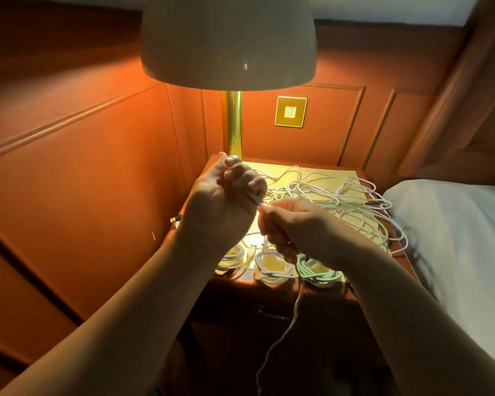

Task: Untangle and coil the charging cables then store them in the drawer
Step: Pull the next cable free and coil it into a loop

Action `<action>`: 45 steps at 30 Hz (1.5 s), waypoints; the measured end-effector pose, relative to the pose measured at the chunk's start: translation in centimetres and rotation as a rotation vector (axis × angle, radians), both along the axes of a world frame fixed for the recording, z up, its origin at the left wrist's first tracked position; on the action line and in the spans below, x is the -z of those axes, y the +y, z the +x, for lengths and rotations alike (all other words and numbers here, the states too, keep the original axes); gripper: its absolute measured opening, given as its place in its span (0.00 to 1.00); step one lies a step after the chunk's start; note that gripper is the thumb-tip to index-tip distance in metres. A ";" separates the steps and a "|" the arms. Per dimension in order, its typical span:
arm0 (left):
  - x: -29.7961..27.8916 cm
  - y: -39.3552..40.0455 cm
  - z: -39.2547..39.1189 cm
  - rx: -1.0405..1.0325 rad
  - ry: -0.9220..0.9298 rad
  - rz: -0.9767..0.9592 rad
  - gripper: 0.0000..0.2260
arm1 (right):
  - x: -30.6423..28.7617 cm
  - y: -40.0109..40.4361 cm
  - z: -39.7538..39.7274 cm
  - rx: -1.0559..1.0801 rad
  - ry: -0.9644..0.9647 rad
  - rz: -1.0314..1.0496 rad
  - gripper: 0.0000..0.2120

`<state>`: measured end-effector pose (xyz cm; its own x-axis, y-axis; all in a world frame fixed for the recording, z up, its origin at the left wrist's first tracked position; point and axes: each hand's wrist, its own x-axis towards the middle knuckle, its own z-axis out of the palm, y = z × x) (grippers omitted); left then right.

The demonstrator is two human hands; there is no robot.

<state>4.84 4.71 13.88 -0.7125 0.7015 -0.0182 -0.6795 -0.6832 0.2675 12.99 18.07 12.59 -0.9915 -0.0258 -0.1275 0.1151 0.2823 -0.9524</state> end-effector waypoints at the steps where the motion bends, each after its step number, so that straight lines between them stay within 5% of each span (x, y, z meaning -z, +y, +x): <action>1: -0.2 0.1 -0.3 -0.058 -0.015 -0.032 0.19 | -0.4 -0.1 0.2 -0.021 -0.030 0.037 0.20; 3: -0.1 0.3 -0.7 -0.126 0.039 -0.134 0.16 | -1.1 0.0 0.4 -0.033 -0.052 0.103 0.21; 10: 0.1 0.1 -0.5 -0.046 0.780 -0.563 0.14 | -2.3 2.2 1.6 0.067 0.284 0.151 0.19; 14: 0.2 0.8 0.2 -0.061 1.020 -0.768 0.13 | -2.6 4.5 2.5 0.089 0.424 0.206 0.15; 18: 0.6 1.4 0.8 0.145 1.156 -0.813 0.21 | -2.2 4.8 3.1 0.200 0.530 0.403 0.10; 23: 0.6 2.7 1.7 0.438 0.920 -0.706 0.29 | -0.4 4.9 3.1 0.382 0.679 0.376 0.10; 28: 0.9 3.1 1.9 0.620 0.599 -0.251 0.21 | 0.8 5.4 2.5 0.414 0.360 0.000 0.11; 34: -0.2 3.5 2.2 0.166 0.083 -0.071 0.24 | 0.7 4.2 2.5 0.186 0.145 0.048 0.21; 39: -0.4 3.6 0.0 -0.134 -0.115 -0.185 0.22 | -0.9 3.5 2.8 0.099 0.116 0.236 0.22; 41: 0.5 3.4 -0.6 -0.223 0.083 -0.365 0.21 | -1.3 3.6 3.1 0.058 0.145 0.270 0.22; 45: 1.7 2.2 -1.2 -0.241 0.914 -0.802 0.21 | -1.7 4.1 3.6 0.039 0.298 0.202 0.21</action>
